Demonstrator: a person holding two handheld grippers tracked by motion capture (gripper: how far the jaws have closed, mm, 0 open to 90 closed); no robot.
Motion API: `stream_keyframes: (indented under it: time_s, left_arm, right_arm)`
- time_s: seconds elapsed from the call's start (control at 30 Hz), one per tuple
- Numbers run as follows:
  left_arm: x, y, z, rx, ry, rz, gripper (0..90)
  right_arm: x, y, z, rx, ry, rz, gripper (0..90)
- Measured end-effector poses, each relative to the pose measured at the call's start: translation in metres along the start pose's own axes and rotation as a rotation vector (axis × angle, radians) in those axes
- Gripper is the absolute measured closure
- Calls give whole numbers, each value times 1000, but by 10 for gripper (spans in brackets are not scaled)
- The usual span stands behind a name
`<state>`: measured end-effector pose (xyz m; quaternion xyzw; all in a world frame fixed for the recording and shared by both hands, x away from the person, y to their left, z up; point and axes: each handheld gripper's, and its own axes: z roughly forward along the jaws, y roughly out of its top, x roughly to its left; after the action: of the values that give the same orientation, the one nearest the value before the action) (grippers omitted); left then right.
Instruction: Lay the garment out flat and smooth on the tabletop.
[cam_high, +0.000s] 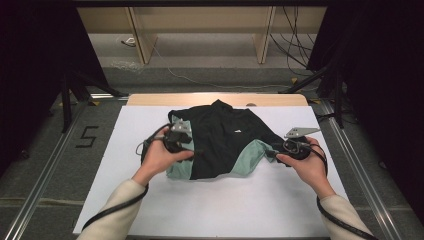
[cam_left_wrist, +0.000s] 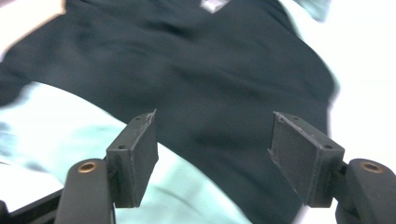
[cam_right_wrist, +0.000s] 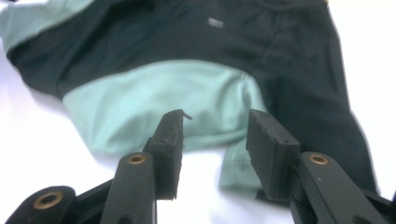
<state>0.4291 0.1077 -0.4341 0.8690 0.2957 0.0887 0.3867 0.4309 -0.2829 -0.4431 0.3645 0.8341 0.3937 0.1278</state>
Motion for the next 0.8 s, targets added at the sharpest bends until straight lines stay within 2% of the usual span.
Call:
stream_keyframes:
  time_s: [0.1, 0.17, 0.27, 0.37, 0.43, 0.5, 0.53, 0.67, 0.8]
  left_arm:
    - [-25, -8, 2, 5, -40, 64, 365]
    - [-36, -9, 6, 23, -51, 106, 380]
    - [-47, -13, 17, 25, -44, 139, 397]
    - [-51, -16, 28, 25, -30, 165, 400]
    - [-53, -18, 36, 42, -18, 172, 400]
    - [-54, -20, 43, 71, 8, 200, 398]
    - [-55, -20, 48, 85, 12, 212, 401]
    - [-55, -20, 57, 98, 31, 220, 451]
    - [-54, -18, 59, 93, 29, 206, 554]
  right_arm:
    - [9, -7, -1, 5, 17, 8, 569]
    - [21, -11, 4, 34, 38, -18, 569]
    - [39, -13, 12, 72, 72, -67, 568]
    - [56, -13, 21, 66, 115, -84, 560]
    - [64, -12, 27, 70, 125, -107, 551]
    - [71, -12, 33, 69, 129, -124, 535]
    - [73, -12, 35, 71, 128, -125, 524]
    - [81, -11, 48, 74, 107, -152, 489]
    - [83, -8, 58, 84, 87, -162, 501]
